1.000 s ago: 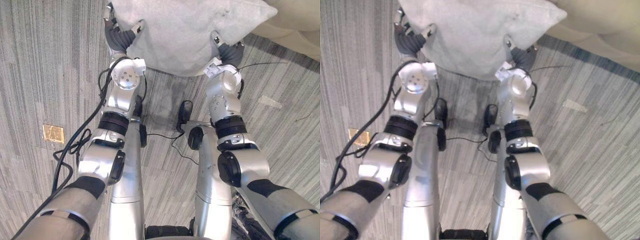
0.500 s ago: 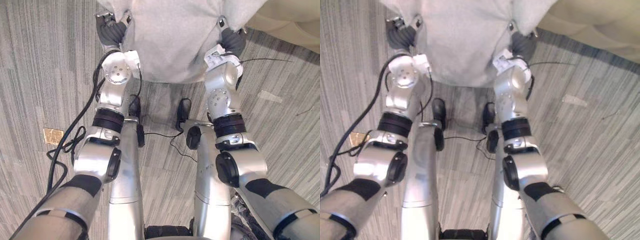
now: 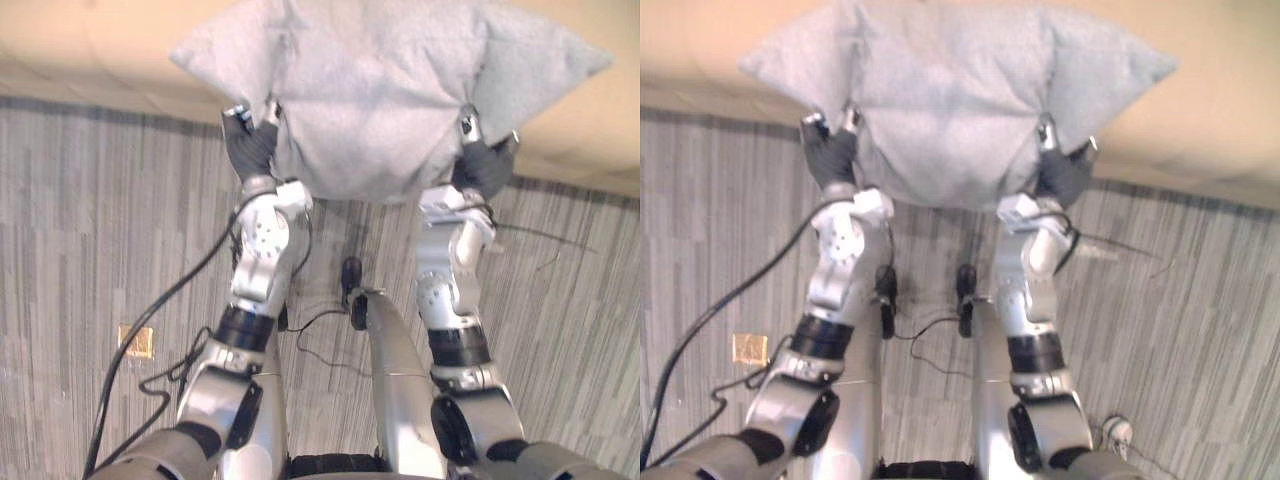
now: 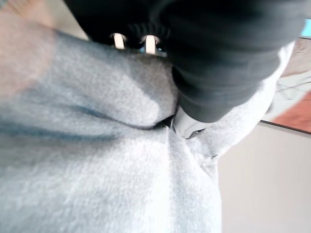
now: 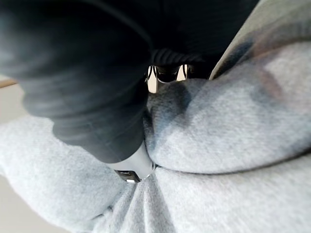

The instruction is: Pick up cushions and gather them together orderly.

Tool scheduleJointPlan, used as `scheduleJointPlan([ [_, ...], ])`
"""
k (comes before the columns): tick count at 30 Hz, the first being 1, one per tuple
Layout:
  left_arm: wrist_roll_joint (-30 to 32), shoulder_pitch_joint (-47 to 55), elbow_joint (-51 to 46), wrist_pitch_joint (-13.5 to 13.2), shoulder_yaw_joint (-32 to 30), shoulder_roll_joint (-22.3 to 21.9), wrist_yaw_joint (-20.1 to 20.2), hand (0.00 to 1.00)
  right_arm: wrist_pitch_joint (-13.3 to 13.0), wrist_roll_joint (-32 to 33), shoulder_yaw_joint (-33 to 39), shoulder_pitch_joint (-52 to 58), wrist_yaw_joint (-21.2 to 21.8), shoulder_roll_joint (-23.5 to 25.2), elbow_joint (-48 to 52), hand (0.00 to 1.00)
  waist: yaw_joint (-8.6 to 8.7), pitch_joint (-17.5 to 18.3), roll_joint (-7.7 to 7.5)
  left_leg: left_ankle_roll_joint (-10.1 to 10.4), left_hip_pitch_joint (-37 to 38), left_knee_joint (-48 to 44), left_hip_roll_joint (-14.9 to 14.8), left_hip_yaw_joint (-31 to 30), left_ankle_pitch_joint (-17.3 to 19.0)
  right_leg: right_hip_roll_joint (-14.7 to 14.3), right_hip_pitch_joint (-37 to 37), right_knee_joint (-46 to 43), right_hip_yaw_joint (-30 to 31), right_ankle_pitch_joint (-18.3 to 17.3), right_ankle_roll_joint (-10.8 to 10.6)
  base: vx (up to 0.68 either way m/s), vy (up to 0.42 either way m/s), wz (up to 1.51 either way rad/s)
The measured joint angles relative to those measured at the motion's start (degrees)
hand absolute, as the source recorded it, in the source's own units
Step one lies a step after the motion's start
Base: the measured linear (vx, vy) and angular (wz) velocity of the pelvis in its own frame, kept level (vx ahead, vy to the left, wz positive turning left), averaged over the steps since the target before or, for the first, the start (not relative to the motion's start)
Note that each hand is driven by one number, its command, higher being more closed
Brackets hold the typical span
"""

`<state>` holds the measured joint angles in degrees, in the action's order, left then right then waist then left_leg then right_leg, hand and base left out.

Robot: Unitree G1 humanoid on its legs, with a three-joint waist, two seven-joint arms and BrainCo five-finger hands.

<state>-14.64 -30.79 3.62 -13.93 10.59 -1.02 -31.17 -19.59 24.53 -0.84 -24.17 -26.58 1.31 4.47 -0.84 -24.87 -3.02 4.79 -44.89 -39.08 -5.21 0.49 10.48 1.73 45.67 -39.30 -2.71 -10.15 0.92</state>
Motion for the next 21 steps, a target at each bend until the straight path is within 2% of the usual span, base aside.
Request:
scheduleJointPlan([
  [1, 0.01, 1.21, -0.76, -0.20, 0.34, -0.28, 0.06, 1.00, -0.12, -0.07, -0.29, 1.57, 0.44, 0.01, 0.98, 1.00, -0.04, 0.74, -0.01, -0.01, 0.73, 0.44, 0.00, 0.20, 0.01, 0.01, -0.84, 0.48, 0.09, -0.02, -0.03, 0.20, 0.027, -0.04],
  [4, -0.11, 8.46, -5.47, -1.57, 1.12, -2.02, 0.83, 1.00, -0.15, -2.92, -2.88, 10.11, 2.42, 0.03, 5.01, 1.00, -0.22, 1.97, 0.40, -0.31, 9.07, 3.69, 0.09, 1.36, 0.22, 0.21, -8.93, 3.90, 0.16, -0.18, -0.30, 0.18, 0.023, -0.08],
  [5, -0.15, 11.49, -6.61, -1.97, 1.39, -2.26, 1.63, 1.00, -0.11, -4.30, -3.97, 13.59, 3.27, -0.18, 5.71, 1.00, -0.55, 3.59, 0.68, -0.63, 11.48, 5.06, 0.03, 1.96, 0.45, 0.21, -11.19, 5.29, 0.38, -0.29, -0.49, 0.19, 0.032, -0.11],
  [8, -0.34, 17.68, -8.88, -2.01, 2.07, -2.20, 3.58, 1.00, 0.09, -5.47, -5.16, 20.11, 5.93, -0.95, 6.21, 1.00, -1.14, 5.69, 1.49, -0.91, 16.80, 6.88, 0.01, 2.49, 1.57, 0.15, -16.64, 7.54, 0.60, -0.76, -1.32, 0.16, 0.042, -0.06],
  [11, -0.63, 23.92, -10.96, -2.01, 2.39, -1.30, 5.63, 1.00, 0.67, -6.94, -6.72, 25.92, 8.47, -2.46, 6.22, 1.00, -1.43, 7.76, 1.96, -1.51, 21.80, 6.84, -0.25, 3.46, 4.37, 0.25, -21.26, 7.16, 0.96, -1.82, -3.28, 0.09, 0.060, -0.15],
  [14, -1.37, 28.42, -11.45, -1.99, 2.49, -1.39, 7.88, 1.00, 2.32, -8.82, -6.66, 30.01, 10.49, -2.51, 6.13, 1.00, -1.93, 8.32, 2.30, -2.29, 27.45, 6.80, -1.21, 4.75, 6.76, 0.78, -22.61, 0.96, -0.25, 0.60, -7.55, 0.05, 0.061, -0.24],
  [17, -2.17, 31.09, -11.25, -1.96, 3.82, -1.10, 9.14, 1.00, 2.52, -8.81, -6.10, 32.90, 11.77, -2.31, 5.54, 1.00, -1.78, 11.05, 1.63, -2.59, 31.89, 8.78, -1.55, 5.02, 7.68, 1.58, -23.36, -2.05, -2.22, 1.19, -6.85, 0.09, -0.012, -0.07],
  [19, -2.45, 31.18, -10.76, -1.99, 4.05, -0.67, 9.16, 1.00, 2.59, -8.81, -5.96, 32.92, 12.12, -2.31, 4.74, 1.00, -1.75, 11.98, 1.54, -2.73, 33.94, 11.14, -1.83, 5.15, 7.60, 1.80, -24.03, -1.00, -3.65, -0.24, -5.12, 0.14, -0.090, -0.14],
  [20, -2.46, 31.17, -10.14, -1.98, 4.05, -0.57, 9.17, 1.00, 2.60, -8.81, -5.67, 32.83, 12.72, -2.29, 3.50, 1.00, -1.74, 13.44, 1.80, -2.73, 35.12, 13.10, -2.59, 5.13, 7.59, 1.86, -24.00, 2.43, -4.93, -1.38, -4.19, 0.22, -0.143, -0.30],
  [21, -2.43, 31.04, -9.04, -2.06, 4.34, -0.49, 9.32, 1.00, 2.69, -8.82, -4.80, 32.84, 13.28, -2.30, 2.21, 1.00, -1.69, 14.40, 2.29, -2.68, 36.72, 15.13, -3.49, 4.62, 7.60, 1.48, -23.98, 8.67, -5.11, -0.69, -3.98, 0.28, -0.178, -0.28],
])
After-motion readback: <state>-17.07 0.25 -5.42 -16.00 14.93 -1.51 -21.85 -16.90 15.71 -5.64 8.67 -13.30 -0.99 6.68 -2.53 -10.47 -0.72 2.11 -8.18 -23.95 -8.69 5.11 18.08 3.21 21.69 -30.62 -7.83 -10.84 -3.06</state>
